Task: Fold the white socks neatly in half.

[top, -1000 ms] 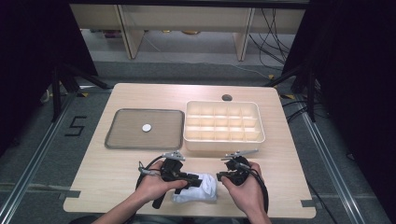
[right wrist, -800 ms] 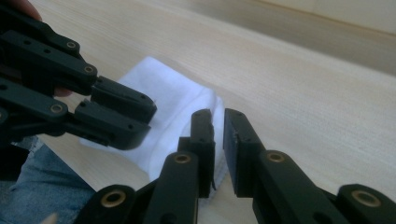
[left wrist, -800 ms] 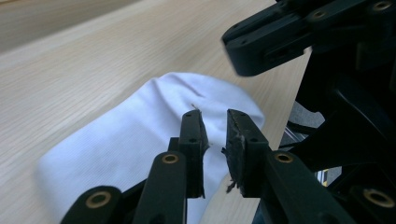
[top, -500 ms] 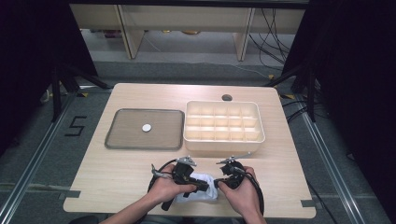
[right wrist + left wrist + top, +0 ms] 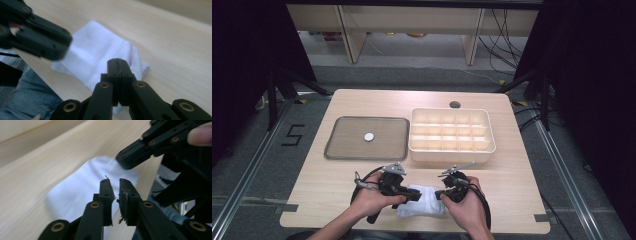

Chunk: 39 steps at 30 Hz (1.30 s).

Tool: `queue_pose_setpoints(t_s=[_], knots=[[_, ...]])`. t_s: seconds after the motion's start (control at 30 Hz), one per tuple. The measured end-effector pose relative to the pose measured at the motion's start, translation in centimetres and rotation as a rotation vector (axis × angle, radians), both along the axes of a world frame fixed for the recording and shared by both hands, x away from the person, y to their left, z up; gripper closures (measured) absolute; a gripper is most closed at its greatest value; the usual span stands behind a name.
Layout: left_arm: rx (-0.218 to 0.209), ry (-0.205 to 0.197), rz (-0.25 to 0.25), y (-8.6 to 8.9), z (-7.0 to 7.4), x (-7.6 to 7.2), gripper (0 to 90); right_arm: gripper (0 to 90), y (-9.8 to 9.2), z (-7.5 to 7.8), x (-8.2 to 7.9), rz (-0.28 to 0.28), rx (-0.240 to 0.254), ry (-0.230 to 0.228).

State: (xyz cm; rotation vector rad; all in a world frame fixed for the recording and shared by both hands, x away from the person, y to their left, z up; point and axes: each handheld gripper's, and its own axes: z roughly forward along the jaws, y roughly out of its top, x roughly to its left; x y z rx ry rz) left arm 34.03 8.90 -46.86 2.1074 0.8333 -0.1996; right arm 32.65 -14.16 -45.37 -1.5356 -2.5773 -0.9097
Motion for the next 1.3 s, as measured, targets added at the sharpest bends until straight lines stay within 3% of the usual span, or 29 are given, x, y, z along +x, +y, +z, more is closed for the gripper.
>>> queue_pose_setpoints(t_s=[0.03, 0.13, 0.2, 0.23, 0.27, 0.37, 0.43, 0.53, 0.57, 0.6, 0.67, 0.73, 0.8, 0.93, 1.0, 1.13, 1.17, 1.3], knots=[[0.034, 0.016, 0.001, 0.3, -0.4, 0.0, 83.2, 90.0, 0.1, -0.4, 0.1, -0.004, -0.006, 0.013], [0.046, 0.06, -0.01, 0.6, -1.8, -0.1, 85.4, 90.0, 0.1, -1.5, 0.2, -0.03, -0.014, 0.06], [0.082, 0.066, -0.004, 0.6, -2.3, -0.3, 85.5, 90.0, 0.0, -2.3, 0.3, -0.043, -0.025, 0.064], [0.074, 0.063, 0.0, 0.5, -2.7, -0.3, 85.5, 90.0, 0.0, -2.4, 0.4, -0.047, -0.026, 0.068], [0.111, 0.054, -0.006, 0.5, -2.7, -0.3, 85.5, 90.0, -0.1, -2.5, 0.4, -0.024, 0.0, 0.077], [0.126, 0.045, -0.016, 0.3, -3.1, -0.2, 85.4, 90.0, 0.1, -2.3, 0.5, -0.021, -0.024, 0.074], [0.113, 0.042, -0.011, 0.4, -2.9, -0.3, 84.8, 90.0, 0.3, -2.0, 0.4, -0.028, -0.022, 0.076], [0.1, 0.03, -0.008, 0.7, -2.5, -0.4, 80.7, 89.1, 0.4, -1.3, 0.4, -0.025, -0.027, 0.034], [0.049, 0.014, 0.005, 1.2, -1.9, -0.4, 79.5, 88.8, 0.5, -1.1, 0.3, -0.032, -0.028, 0.033], [0.027, 0.002, 0.015, 1.4, -1.5, -0.4, 78.4, 88.5, 0.5, -1.0, 0.2, -0.016, -0.007, 0.028], [0.018, -0.041, 0.035, 2.1, -0.9, -0.4, 72.9, 87.8, 0.7, -0.7, 0.0, -0.012, 0.002, 0.034], [0.017, -0.055, 0.06, 2.6, -0.7, -0.3, 66.6, 87.1, 0.8, -0.6, 0.0, -0.007, -0.003, 0.022], [0.036, -0.056, 0.089, 3.3, -0.9, 0.1, 59.1, 86.5, 1.1, -0.4, 0.0, 0.007, 0.007, 0.019], [0.021, -0.051, 0.141, 3.8, -1.3, 0.2, 50.5, 86.2, 1.8, -0.6, 0.0, 0.025, 0.013, 0.028], [0.004, -0.039, 0.158, 3.9, -1.4, 0.2, 48.8, 85.8, 1.9, -0.9, 0.1, 0.03, 0.007, 0.032], [0.008, -0.007, 0.17, 4.2, -1.9, 0.2, 45.9, 83.9, 2.1, -1.1, 0.2, 0.03, 0.012, 0.028], [0.017, -0.002, 0.192, 4.1, -2.0, 0.1, 45.2, 83.5, 2.1, -1.0, 0.2, 0.029, 0.011, 0.028], [-0.001, -0.019, 0.179, 4.0, -2.3, 0.0, 47.7, 81.6, 2.1, -1.0, 0.2, 0.032, -0.001, 0.025]])
